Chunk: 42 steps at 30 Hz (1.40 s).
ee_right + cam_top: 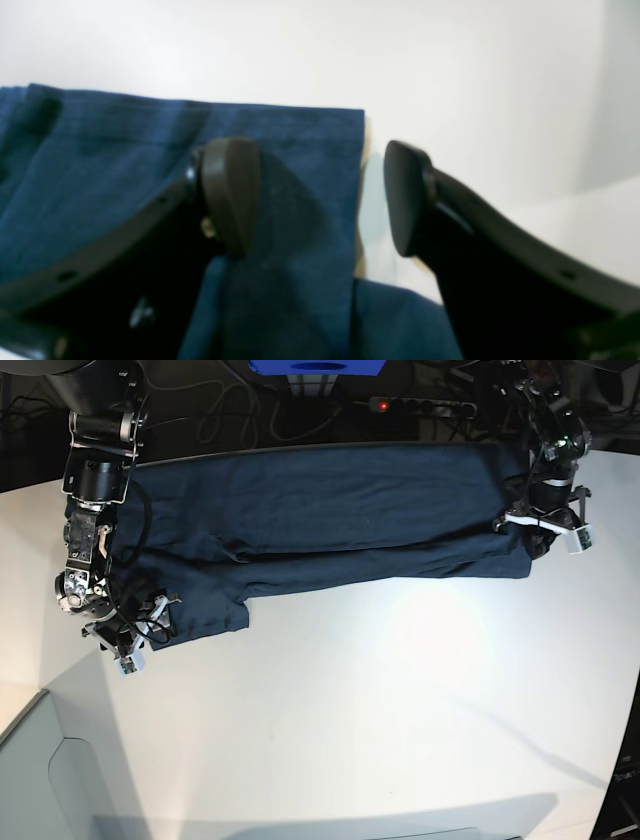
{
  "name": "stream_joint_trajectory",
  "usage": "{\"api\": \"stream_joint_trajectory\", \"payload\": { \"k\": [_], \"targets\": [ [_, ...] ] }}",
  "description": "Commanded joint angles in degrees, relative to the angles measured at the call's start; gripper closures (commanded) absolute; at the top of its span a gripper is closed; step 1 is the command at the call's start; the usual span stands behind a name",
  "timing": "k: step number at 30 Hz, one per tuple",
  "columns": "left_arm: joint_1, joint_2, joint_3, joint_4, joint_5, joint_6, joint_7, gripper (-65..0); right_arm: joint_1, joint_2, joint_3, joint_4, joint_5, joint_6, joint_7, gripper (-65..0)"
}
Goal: Fold the T-shirt properly
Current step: 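Pull the folded shirt edge toward the arms with both grippers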
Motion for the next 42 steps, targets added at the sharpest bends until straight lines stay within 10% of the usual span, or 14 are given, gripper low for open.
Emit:
{"api": "stream_joint_trajectory", "payload": {
  "k": [1, 9, 21, 42],
  "targets": [
    [-0.21, -0.63, -0.34, 0.96, -0.72, -0.15, -1.46, 0.0, 0.74, 0.46, 0.06, 0.52, -0.15, 0.06, -0.88, -36.1],
    [-0.47, -0.71, -0.34, 0.96, -0.54, -0.15, -1.46, 0.0, 1.97, 0.54, 0.06, 0.78, -0.15, 0.06, -0.97, 0.0],
    [-1.88, -1.07, -0.25, 1.66, -0.28, -0.15, -1.37, 0.0, -0.22, 0.37, 0.42, 18.89, 0.11, 0.23, -3.95, 0.0],
    [-0.38, -1.24, -0.34, 9.39, -0.28, -0.24, -1.37, 0.0, -33.28, -0.95, 0.59, 60.56, 0.28, 0.32, -5.80, 0.0]
  ]
}}
